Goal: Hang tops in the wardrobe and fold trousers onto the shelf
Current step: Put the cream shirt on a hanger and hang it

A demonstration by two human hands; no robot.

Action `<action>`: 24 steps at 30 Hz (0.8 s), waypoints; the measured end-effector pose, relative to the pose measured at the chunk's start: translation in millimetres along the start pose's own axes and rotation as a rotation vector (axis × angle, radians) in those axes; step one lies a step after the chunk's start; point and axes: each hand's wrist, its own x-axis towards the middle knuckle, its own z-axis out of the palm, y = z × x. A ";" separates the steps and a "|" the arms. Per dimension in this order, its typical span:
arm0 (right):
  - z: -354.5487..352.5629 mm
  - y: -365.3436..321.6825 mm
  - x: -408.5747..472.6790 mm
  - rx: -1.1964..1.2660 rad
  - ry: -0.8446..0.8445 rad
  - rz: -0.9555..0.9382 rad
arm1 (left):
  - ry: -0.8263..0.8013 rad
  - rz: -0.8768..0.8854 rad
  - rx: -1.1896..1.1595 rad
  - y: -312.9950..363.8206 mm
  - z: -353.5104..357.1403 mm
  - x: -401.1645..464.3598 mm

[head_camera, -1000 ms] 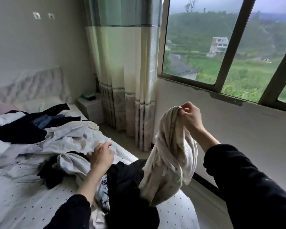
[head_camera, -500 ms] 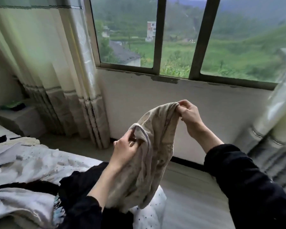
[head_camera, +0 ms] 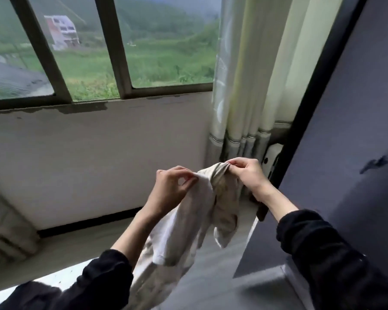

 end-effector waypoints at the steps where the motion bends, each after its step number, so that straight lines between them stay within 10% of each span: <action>1: -22.2 5.3 -5.2 0.008 0.047 0.001 | -0.040 0.020 -0.026 15.7 14.8 10.8; 24: -290.4 80.1 -102.3 -0.380 0.410 0.223 | -0.646 -0.028 0.029 137.4 249.5 -10.4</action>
